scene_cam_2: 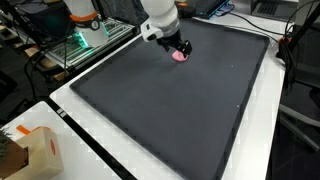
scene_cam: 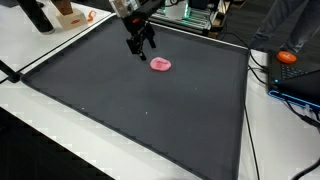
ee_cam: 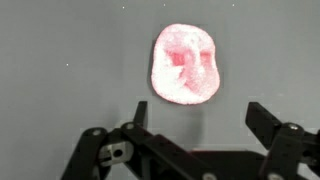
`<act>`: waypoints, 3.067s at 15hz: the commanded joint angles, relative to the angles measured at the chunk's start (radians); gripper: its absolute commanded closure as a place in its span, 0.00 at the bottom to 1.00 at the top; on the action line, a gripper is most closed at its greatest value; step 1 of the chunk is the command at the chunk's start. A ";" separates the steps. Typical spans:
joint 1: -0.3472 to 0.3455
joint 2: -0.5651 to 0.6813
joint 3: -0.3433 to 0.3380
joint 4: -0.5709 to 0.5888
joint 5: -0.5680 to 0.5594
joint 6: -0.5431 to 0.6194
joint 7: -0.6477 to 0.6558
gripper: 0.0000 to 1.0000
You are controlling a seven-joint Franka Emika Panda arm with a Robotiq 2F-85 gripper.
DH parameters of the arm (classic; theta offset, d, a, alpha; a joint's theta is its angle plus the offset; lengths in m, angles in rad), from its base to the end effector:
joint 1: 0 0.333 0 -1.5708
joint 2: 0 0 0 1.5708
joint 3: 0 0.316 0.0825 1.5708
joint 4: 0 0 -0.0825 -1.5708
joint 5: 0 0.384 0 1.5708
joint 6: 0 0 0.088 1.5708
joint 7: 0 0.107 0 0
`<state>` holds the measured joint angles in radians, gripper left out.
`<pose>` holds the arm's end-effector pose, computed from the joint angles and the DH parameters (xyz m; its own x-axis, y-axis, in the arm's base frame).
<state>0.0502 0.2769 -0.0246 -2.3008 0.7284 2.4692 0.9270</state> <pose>0.5160 0.0115 0.2178 0.0702 -0.9107 -0.4071 -0.9974 -0.0582 -0.0419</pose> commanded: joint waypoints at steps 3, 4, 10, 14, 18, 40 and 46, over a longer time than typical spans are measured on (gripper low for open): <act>0.042 -0.045 0.001 0.017 -0.173 -0.011 0.106 0.00; 0.049 -0.048 0.003 0.028 -0.216 -0.019 0.127 0.00; 0.090 -0.059 0.024 0.101 -0.463 -0.092 0.198 0.00; 0.106 -0.057 0.058 0.167 -0.561 -0.188 0.124 0.00; 0.114 -0.053 0.096 0.227 -0.593 -0.274 -0.017 0.00; 0.148 -0.053 0.176 0.271 -0.701 -0.361 -0.829 0.00; 0.148 -0.057 0.178 0.269 -0.710 -0.361 -0.852 0.00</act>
<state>0.2032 0.2193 0.1476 -2.0342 0.0202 2.1117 0.0737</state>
